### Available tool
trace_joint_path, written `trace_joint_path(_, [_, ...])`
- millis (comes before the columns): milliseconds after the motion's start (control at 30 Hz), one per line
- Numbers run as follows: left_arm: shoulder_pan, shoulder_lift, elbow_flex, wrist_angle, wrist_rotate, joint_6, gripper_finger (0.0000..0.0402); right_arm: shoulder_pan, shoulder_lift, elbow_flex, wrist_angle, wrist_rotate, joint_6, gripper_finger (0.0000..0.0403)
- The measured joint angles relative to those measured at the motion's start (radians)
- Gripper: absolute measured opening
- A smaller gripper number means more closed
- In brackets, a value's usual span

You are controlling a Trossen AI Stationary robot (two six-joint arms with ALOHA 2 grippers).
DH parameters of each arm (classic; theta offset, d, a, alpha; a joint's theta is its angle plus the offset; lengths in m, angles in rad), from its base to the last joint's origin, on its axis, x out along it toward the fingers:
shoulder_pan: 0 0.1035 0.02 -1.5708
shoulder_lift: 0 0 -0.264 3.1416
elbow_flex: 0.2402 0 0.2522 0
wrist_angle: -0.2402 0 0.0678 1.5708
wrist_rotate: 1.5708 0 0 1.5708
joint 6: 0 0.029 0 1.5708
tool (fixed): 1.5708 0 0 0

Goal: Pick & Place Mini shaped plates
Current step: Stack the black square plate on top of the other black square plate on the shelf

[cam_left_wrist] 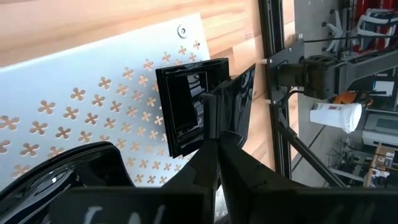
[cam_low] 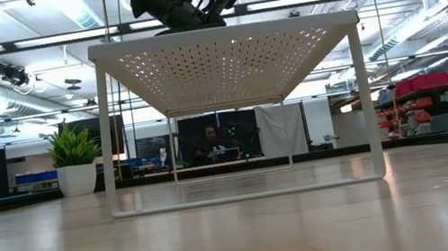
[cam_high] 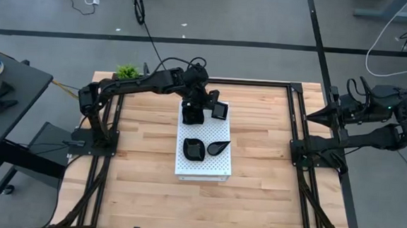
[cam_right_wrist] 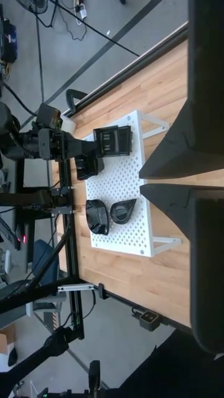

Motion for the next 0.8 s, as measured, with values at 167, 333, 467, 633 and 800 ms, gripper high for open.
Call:
trace_joint_path(167, [0.0, 0.0, 0.0, 0.0, -0.003, -0.001, 0.0023, 0.0, 0.0, 0.0, 0.0, 0.0, 0.0, 0.0029])
trace_joint_path(333, [0.0, 0.0, 0.0, 0.0, -0.023, -0.012, 0.0023, 0.0, 0.0, 0.0, 0.0, 0.0, 0.0, 0.0029])
trace_joint_path(467, [0.0, 0.0, 0.0, 0.0, -0.014, -0.012, 0.0023, 0.0, 0.0, 0.0, 0.0, 0.0, 0.0, 0.0029])
trace_joint_path(633, [0.0, 0.0, 0.0, -0.006, -0.008, -0.012, 0.0023, 0.0, 0.0, 0.0, 0.0, 0.0, 0.0, 0.0029])
trace_joint_path(800, [0.0, 0.0, 0.0, -0.006, 0.0, -0.013, 0.0023, 0.0, 0.0, 0.0, 0.0, 0.0, 0.0, 0.0029])
